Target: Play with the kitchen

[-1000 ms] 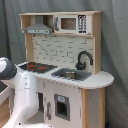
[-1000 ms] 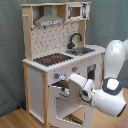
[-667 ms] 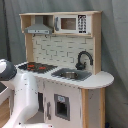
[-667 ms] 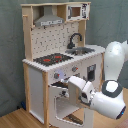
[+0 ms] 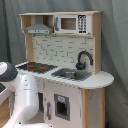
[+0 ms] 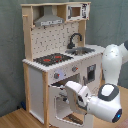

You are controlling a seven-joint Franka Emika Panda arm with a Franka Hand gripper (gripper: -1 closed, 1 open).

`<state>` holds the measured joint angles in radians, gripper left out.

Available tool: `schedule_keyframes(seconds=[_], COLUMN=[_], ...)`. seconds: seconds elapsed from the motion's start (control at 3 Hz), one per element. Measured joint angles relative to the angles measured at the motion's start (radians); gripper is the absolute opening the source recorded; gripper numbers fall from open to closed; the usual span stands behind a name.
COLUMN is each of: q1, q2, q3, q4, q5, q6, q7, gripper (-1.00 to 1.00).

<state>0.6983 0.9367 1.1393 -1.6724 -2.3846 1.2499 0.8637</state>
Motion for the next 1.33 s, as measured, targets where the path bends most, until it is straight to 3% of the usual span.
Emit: schedule_keyframes(seconds=[0.67,1.33], q1=[-0.031,-0.114], q2=[0.026,0.026], q3=[-0.001,0.002], q4=[-0.036,-0.133], q5=[0.14,0.262], q6=[-0.05,-0.071], q7=[0.132,0.252], gripper=[1.0,1.0])
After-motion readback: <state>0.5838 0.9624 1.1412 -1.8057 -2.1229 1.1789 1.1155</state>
